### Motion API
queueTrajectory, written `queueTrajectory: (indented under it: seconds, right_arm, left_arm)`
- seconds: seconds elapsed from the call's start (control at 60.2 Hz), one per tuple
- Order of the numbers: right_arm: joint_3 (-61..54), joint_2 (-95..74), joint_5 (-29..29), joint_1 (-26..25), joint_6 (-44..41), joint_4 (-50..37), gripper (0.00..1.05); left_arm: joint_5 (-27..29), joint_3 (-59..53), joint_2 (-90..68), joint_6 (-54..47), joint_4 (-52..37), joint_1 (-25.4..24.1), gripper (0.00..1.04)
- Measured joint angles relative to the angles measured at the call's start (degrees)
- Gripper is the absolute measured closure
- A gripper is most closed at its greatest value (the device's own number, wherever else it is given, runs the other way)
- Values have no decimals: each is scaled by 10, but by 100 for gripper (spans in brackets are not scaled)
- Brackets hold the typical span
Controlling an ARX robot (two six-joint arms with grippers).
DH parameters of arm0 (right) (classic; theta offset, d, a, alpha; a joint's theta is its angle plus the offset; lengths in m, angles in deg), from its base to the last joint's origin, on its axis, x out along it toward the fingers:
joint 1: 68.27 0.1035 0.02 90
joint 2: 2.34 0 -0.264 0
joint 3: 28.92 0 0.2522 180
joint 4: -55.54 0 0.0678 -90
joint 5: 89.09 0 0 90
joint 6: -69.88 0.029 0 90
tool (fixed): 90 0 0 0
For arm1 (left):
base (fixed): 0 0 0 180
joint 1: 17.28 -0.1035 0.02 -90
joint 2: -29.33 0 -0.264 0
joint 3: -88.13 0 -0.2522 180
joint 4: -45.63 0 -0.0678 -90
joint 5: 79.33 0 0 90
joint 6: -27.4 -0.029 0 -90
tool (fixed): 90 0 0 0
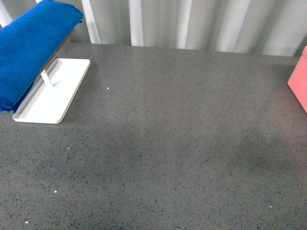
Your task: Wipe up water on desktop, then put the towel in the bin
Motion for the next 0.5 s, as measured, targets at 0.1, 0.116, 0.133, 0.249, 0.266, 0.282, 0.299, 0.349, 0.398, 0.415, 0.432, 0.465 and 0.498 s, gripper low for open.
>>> queueTrajectory:
  seconds: [0.1,0.116,0.133,0.249,0.266,0.282,0.299,0.349,0.398,0.415,0.432,0.465,0.498]
  right_arm:
    - [0,0,0,0,0,0,7]
    - [0,0,0,0,0,0,7]
    - [0,0,0,0,0,0,7]
    - [0,0,0,0,0,0,7]
    - [0,0,0,0,0,0,7]
    - [0,0,0,0,0,0,7]
    - [0,0,0,0,0,0,7]
    - [0,0,0,0,0,0,7]
    - [0,0,0,0,0,0,7]
    - [0,0,0,0,0,0,7]
    - [0,0,0,0,0,0,7]
    - [0,0,0,0,0,0,7]
    - [0,0,0,0,0,0,7]
  left_arm:
    - [0,0,0,0,0,0,7]
    - [0,0,0,0,0,0,7]
    - [0,0,0,0,0,0,7]
    - [0,0,0,0,0,0,7]
    - [0,0,0,0,0,0,7]
    - [0,0,0,0,0,0,7]
    - [0,0,0,0,0,0,7]
    - [0,0,0,0,0,0,7]
    - [0,0,0,0,0,0,7]
    - [0,0,0,0,0,0,7]
    - [0,0,0,0,0,0,7]
    - [0,0,0,0,0,0,7]
    - [0,0,0,0,0,0,7]
